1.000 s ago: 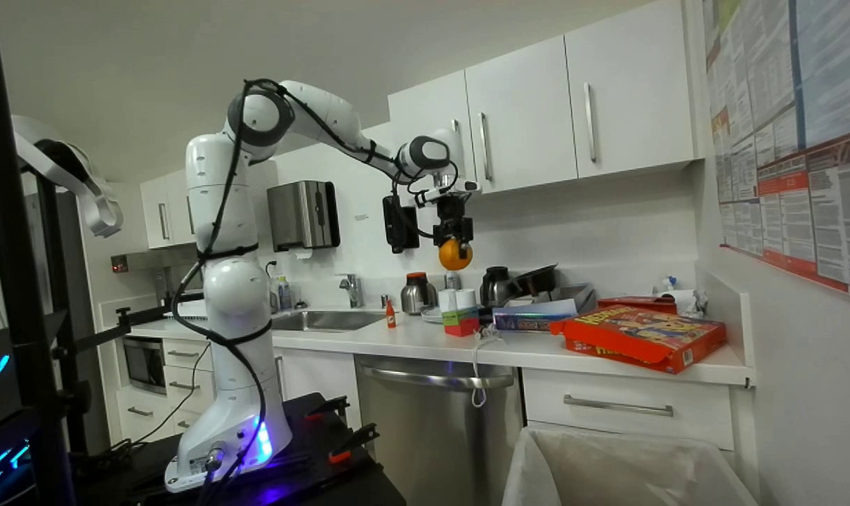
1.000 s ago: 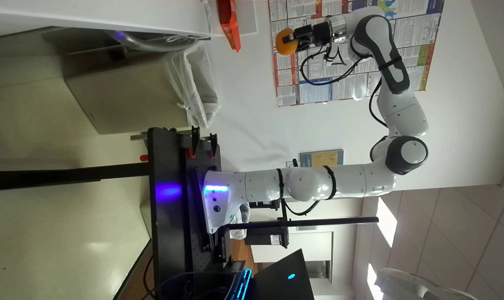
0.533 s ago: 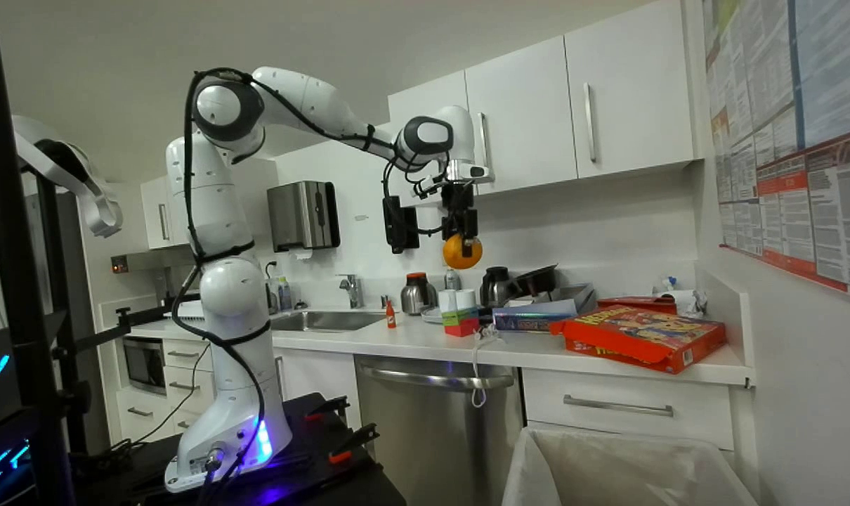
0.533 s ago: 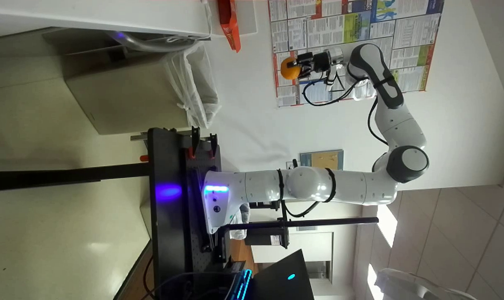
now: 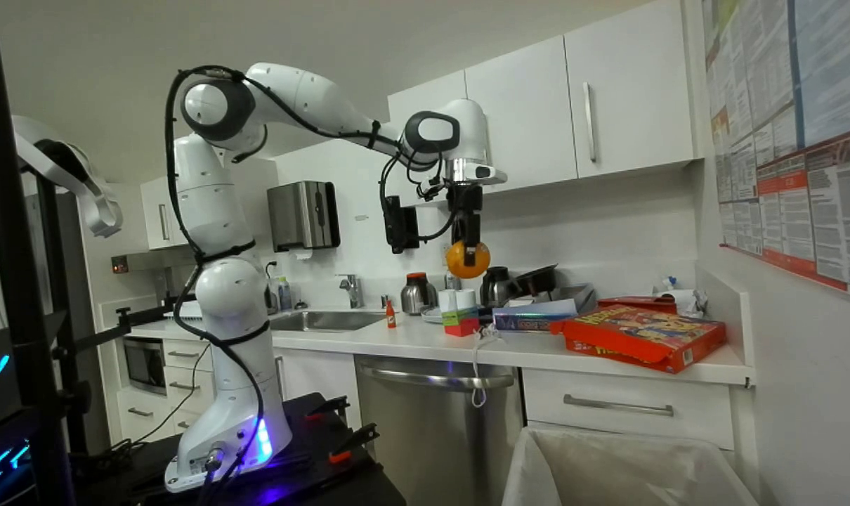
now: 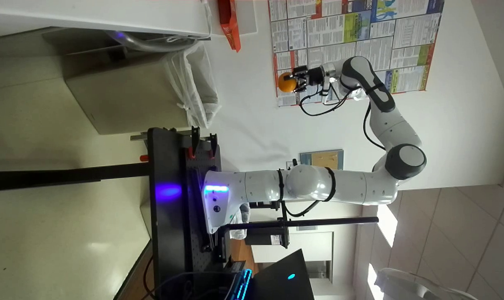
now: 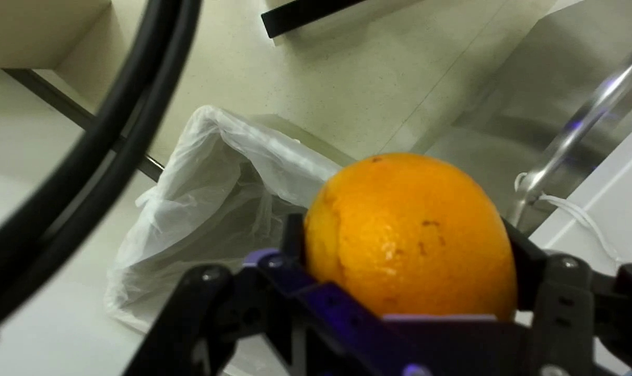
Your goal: Put the orange object into the bin
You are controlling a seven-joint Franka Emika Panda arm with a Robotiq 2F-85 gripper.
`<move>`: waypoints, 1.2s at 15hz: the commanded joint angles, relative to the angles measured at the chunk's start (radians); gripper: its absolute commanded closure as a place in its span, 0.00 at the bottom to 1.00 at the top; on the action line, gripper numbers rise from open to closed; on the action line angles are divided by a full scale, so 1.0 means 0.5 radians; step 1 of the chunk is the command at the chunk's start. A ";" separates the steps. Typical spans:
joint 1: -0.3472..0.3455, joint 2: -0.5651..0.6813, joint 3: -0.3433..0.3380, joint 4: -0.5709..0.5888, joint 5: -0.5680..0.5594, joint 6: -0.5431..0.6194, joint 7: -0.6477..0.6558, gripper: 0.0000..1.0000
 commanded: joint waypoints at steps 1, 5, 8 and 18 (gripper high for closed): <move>-0.056 0.062 -0.057 0.102 0.010 0.008 0.019 0.42; -0.118 0.308 -0.147 0.269 0.051 0.054 -0.081 0.42; -0.156 0.507 -0.167 0.461 0.080 0.051 -0.143 0.42; -0.275 1.123 -0.099 1.111 0.210 -0.085 -0.291 0.42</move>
